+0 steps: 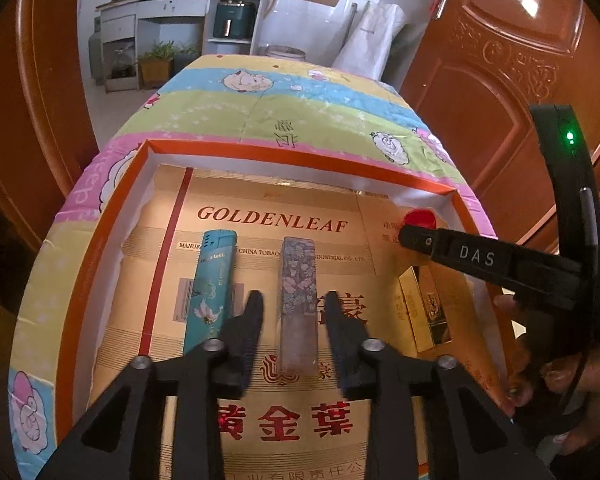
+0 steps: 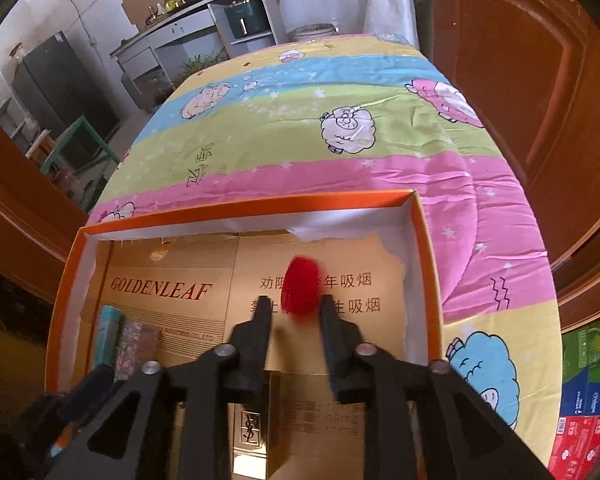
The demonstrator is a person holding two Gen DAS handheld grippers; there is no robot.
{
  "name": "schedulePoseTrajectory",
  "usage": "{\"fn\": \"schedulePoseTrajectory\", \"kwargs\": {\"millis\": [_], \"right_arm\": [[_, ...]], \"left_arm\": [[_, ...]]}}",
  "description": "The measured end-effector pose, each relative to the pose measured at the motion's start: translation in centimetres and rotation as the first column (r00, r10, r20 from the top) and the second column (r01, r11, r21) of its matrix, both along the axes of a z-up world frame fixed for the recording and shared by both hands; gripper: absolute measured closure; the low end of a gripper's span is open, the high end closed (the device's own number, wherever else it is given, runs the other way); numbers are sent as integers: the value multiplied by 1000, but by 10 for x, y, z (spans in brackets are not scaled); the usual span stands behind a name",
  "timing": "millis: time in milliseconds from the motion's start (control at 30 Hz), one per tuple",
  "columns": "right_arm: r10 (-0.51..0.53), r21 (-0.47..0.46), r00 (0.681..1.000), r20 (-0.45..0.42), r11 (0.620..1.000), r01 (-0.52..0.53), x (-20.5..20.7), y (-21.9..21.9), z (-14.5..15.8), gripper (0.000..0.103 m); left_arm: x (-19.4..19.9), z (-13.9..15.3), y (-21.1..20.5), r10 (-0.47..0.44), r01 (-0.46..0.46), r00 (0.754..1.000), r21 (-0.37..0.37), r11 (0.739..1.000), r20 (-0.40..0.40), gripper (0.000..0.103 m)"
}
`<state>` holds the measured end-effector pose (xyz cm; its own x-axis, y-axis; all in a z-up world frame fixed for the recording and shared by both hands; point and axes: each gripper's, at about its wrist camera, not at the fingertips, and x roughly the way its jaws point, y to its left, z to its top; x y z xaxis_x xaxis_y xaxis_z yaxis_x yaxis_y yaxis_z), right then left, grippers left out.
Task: Organize rigid objects
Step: 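Lower and release the clear case with the left tool while the right tool releases the red cap, then withdraw both open tools from the box back over the quilt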
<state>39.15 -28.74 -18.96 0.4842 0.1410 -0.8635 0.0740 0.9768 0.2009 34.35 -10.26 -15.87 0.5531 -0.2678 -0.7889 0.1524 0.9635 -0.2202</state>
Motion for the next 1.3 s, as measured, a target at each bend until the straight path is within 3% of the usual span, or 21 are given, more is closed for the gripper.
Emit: {"fn": "schedulePoseTrajectory", "kwargs": {"millis": [67, 200, 667, 1300], "right_arm": [[5, -11, 1000, 5, 1000, -5, -1, 1, 1, 71], [-2, -41, 1000, 17, 999, 3, -3, 1, 3, 51], [-56, -29, 998, 35, 998, 57, -25, -10, 16, 51], [-46, -48, 997, 63, 998, 49, -66, 7, 46, 51]], "left_arm": [[-1, 1, 1, -1, 1, 1000, -4, 1000, 6, 59], [-3, 5, 2, 0, 0, 1000, -7, 1000, 22, 59], [-19, 24, 7, -3, 5, 998, -24, 1000, 61, 59], [-57, 53, 22, 3, -5, 994, 19, 1000, 107, 59]]}}
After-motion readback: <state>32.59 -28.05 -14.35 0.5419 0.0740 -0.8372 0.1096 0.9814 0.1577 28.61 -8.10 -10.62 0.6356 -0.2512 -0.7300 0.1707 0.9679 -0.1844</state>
